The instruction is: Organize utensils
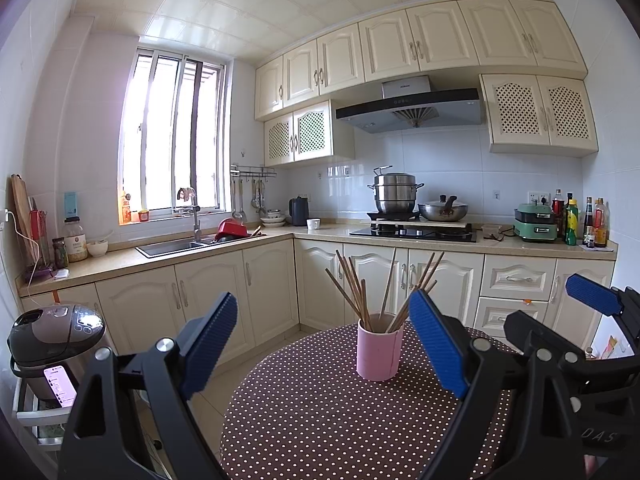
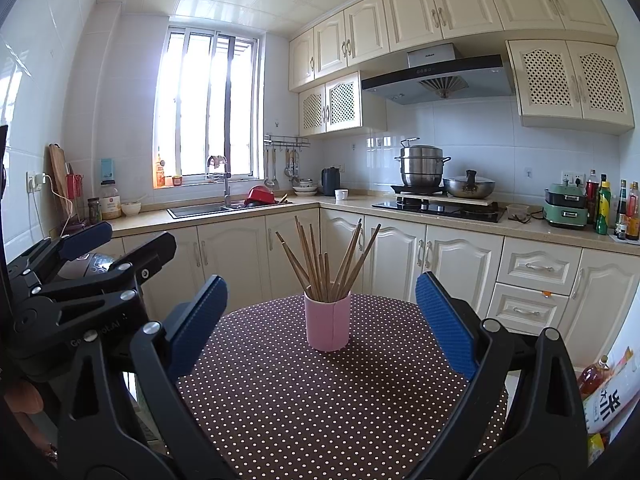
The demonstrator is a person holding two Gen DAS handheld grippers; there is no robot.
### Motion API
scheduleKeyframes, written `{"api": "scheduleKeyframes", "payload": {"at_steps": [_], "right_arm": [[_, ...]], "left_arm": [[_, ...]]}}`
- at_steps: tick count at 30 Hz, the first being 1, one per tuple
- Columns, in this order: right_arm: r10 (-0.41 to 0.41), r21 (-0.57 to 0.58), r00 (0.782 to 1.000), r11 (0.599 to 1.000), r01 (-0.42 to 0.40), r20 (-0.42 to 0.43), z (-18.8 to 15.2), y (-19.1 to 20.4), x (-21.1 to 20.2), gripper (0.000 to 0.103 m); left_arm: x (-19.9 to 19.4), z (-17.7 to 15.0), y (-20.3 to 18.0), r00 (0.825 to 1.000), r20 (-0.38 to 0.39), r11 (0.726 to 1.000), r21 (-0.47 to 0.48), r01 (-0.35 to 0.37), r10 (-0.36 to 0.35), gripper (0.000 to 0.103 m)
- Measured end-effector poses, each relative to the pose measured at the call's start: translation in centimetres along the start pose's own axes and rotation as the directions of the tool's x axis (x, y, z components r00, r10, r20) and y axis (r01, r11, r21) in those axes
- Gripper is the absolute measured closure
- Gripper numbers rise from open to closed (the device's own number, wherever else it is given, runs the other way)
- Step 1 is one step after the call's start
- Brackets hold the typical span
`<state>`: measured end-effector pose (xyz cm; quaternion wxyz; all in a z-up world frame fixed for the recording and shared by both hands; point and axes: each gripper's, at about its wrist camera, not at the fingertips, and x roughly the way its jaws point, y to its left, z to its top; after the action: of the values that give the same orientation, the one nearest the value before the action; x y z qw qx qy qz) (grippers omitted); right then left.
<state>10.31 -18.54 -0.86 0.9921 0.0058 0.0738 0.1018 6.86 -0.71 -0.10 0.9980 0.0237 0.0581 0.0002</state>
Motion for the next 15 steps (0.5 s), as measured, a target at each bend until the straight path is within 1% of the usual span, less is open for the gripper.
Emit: {"api": "scheduleKeyframes", "payload": {"at_steps": [15], "right_arm": [[0.001,0.002,1.000,1.000,-0.001,-0.003,0.00,0.18,0.27,0.010]], "left_arm": [[0.01,-0.04,-0.04,1.000,0.000,1.000,-0.002,-0.001,0.001,0.017]]}}
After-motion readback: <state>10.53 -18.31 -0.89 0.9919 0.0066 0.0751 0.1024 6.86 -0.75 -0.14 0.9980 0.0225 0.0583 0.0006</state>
